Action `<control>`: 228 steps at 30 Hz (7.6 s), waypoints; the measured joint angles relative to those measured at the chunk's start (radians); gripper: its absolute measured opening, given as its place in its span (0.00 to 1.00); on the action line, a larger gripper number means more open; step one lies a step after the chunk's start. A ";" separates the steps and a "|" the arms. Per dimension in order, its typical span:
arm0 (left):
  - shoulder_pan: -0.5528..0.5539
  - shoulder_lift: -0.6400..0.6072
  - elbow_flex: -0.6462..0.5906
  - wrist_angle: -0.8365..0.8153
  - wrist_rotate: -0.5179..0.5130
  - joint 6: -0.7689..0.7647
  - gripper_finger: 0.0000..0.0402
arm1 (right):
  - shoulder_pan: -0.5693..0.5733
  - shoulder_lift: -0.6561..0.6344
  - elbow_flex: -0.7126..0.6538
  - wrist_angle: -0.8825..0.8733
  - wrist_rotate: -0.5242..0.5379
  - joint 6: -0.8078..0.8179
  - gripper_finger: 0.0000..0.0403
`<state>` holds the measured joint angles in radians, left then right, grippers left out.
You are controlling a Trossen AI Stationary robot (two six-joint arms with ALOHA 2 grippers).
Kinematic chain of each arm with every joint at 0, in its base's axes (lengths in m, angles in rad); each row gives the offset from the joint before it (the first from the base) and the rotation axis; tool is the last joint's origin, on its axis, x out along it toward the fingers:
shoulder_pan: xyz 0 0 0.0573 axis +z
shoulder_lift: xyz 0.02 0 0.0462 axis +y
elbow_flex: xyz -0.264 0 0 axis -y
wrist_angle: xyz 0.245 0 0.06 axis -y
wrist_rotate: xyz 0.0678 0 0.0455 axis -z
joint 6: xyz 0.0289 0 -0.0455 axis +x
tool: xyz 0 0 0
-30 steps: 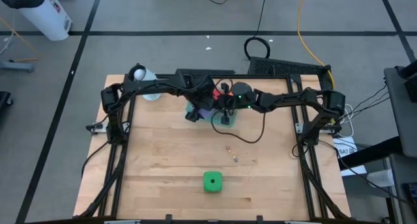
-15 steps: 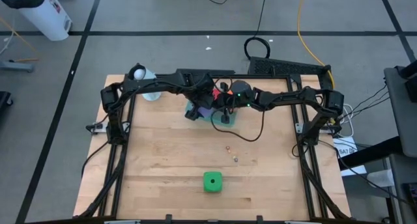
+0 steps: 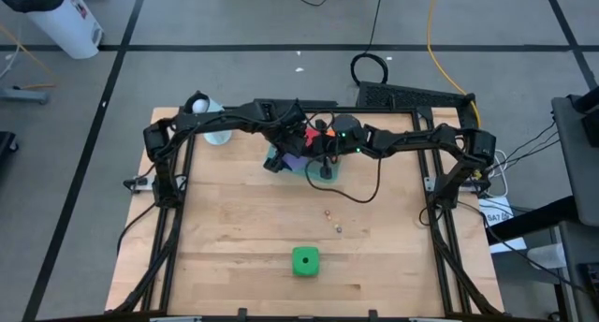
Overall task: Pick & Place Dice
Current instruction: Put the large purple die into the green bin
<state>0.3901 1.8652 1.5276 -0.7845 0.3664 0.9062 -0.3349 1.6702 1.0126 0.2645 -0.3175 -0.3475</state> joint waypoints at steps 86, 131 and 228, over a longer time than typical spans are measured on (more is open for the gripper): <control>0.134 -0.054 -0.002 0.102 0.396 -0.144 0.98 | 0.025 -0.029 0.002 0.096 0.155 -0.308 0.00; 0.107 0.015 0.003 0.010 0.084 -0.319 0.99 | 0.102 0.008 -0.005 -0.085 0.369 -0.161 0.00; 0.087 0.008 -0.053 -0.014 -0.049 -0.260 0.99 | 0.056 -0.103 -0.008 -0.226 0.083 0.000 0.00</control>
<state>0.4767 1.8732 1.4750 -0.7983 0.3174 0.6463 -0.2791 1.5669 1.0050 0.0388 -0.2343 -0.3474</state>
